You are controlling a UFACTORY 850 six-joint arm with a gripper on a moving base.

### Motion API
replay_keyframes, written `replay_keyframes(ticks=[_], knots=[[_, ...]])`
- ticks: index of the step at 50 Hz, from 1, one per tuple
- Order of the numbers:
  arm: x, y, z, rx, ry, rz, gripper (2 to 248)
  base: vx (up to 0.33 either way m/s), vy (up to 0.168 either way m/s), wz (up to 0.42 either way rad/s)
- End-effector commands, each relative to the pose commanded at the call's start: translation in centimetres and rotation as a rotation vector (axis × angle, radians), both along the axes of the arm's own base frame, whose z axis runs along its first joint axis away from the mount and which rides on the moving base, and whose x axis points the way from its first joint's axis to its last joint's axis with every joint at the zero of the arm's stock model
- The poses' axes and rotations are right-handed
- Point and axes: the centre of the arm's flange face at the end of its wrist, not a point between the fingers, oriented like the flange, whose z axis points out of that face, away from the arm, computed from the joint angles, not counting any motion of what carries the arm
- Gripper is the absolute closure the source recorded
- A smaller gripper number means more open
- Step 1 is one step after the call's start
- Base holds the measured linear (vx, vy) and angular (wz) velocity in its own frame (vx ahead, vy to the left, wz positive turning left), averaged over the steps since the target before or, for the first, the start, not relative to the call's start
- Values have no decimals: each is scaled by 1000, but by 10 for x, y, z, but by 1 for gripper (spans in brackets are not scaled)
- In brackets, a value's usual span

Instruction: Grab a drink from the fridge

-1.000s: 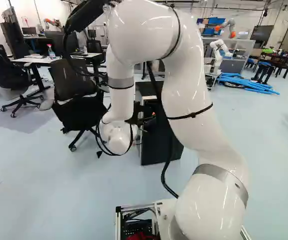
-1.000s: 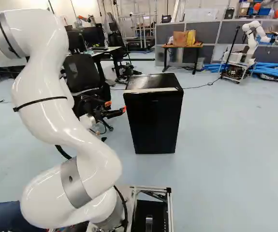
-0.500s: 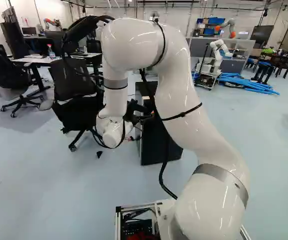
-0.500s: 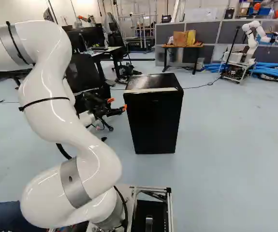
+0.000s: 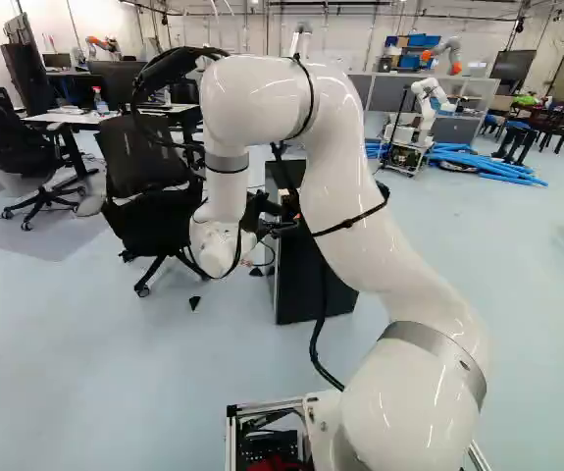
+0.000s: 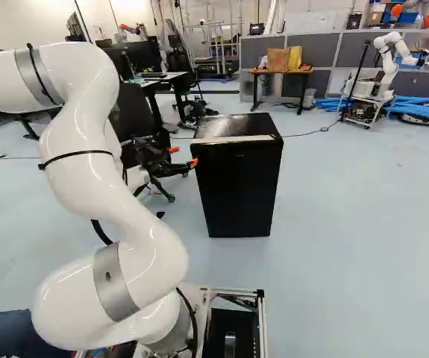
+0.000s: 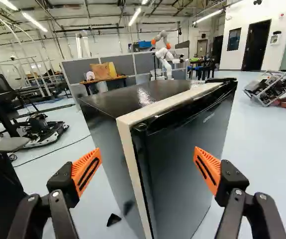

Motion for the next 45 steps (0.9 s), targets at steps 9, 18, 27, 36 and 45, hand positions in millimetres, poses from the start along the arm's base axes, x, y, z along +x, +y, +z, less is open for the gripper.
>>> replay_keyframes(ticks=[9, 18, 27, 36, 45], knots=[[7, -3, 0, 4, -6, -12, 3, 0, 0, 0], [10, -7, -1, 5, -8, -23, 3, 0, 0, 0], [13, -12, -1, 5, -8, -33, 3, 0, 0, 0], [14, -17, -1, 5, -7, -44, 3, 0, 0, 0], [16, -22, -1, 4, -7, -54, 3, 0, 0, 0]])
